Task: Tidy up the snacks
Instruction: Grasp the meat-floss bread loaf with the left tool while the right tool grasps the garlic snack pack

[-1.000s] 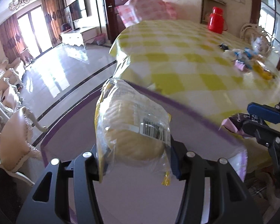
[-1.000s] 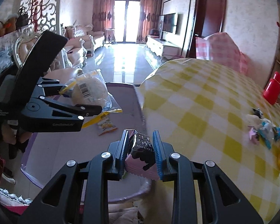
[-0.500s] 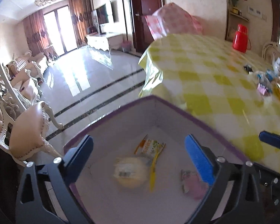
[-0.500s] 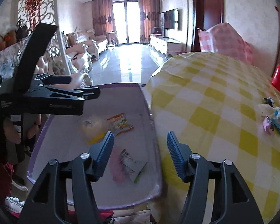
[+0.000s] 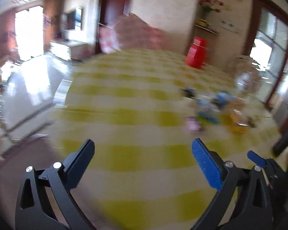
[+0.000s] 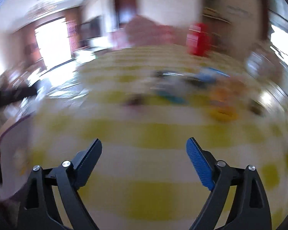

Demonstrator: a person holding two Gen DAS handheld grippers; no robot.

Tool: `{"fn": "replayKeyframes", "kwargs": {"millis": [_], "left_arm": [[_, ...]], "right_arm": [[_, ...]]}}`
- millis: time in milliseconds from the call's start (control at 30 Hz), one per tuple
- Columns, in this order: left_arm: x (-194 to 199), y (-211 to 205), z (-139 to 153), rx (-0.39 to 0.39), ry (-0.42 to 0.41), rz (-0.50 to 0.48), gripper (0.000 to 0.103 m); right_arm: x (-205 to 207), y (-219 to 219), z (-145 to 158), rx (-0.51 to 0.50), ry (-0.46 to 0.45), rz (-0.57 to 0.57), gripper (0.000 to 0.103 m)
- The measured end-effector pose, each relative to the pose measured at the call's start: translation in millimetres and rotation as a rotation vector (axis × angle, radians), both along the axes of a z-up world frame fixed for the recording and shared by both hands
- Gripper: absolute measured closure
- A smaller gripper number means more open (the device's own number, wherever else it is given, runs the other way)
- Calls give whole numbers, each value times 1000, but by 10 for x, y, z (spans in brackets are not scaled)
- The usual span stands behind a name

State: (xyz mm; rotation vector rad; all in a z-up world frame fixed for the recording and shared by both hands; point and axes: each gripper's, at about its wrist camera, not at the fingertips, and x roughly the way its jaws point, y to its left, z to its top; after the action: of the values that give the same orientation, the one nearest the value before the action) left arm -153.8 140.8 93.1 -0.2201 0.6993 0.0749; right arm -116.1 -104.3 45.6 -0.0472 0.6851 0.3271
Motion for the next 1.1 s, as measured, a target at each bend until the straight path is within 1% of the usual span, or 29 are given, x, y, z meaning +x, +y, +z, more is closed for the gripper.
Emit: {"fn": "replayKeyframes", "kwargs": {"millis": [100, 133, 200, 233, 300, 333, 400, 433, 500, 567, 600, 633, 700, 733, 767, 833, 900, 933, 1000, 1033, 1067, 1100], "left_arm": [[412, -445, -203, -45, 27, -65, 2], [565, -627, -284, -53, 26, -77, 2], [749, -841, -408, -68, 34, -80, 2], [858, -960, -492, -95, 46, -95, 2], [988, -1091, -614, -130, 69, -122, 2], [1061, -1193, -671, -138, 84, -144, 2], [1216, -1416, -756, -119, 114, -193, 2], [1269, -1486, -773, -108, 122, -209, 2], [1371, -1620, -765, -103, 111, -241, 2], [1530, -1828, -761, -82, 108, -269, 2], [1614, -1948, -757, -78, 112, -293, 2], [1681, -2028, -751, -76, 114, -311, 2], [1814, -2199, -753, -61, 113, -330, 2], [1907, -2287, -754, -55, 113, -330, 2], [1979, -2348, -755, -52, 117, -327, 2], [2143, -2484, -778, -34, 131, -309, 2], [2303, -2629, -816, 9, 149, -287, 2], [2414, -2758, -865, 57, 174, -279, 2], [2541, -2909, -948, 116, 229, -295, 2], [2593, -2985, -991, 160, 259, -305, 3], [2588, -3001, -988, 173, 252, -311, 9], [2559, -2982, -972, 170, 233, -316, 34]], "right_arm": [[410, -607, -52, -2, 15, -198, 16], [631, -882, -84, 1, 29, -283, 16], [991, -1265, -151, -6, 55, -399, 16], [1211, -1471, -205, 5, 86, -447, 16], [1513, -1744, -290, 38, 138, -489, 16], [1677, -1878, -337, 60, 173, -498, 16], [1911, -1993, -399, 73, 213, -469, 16], [1987, -1987, -405, 62, 217, -453, 16], [2144, -1947, -409, 37, 219, -435, 16], [2316, -1894, -443, 11, 241, -431, 18], [2373, -1873, -473, -19, 258, -429, 19], [2386, -1852, -473, -38, 250, -432, 24], [2370, -1846, -449, -71, 234, -456, 46], [2346, -1869, -439, -81, 225, -464, 54], [2331, -1896, -423, -82, 216, -463, 57], [2240, -2037, -389, -47, 191, -474, 59], [2155, -2177, -341, 7, 168, -490, 59], [2116, -2235, -323, 34, 161, -497, 59], [2117, -2261, -292, 62, 155, -495, 59], [2121, -2260, -273, 78, 149, -486, 59], [2127, -2248, -251, 87, 143, -477, 59], [2124, -2230, -228, 92, 137, -464, 59]]}}
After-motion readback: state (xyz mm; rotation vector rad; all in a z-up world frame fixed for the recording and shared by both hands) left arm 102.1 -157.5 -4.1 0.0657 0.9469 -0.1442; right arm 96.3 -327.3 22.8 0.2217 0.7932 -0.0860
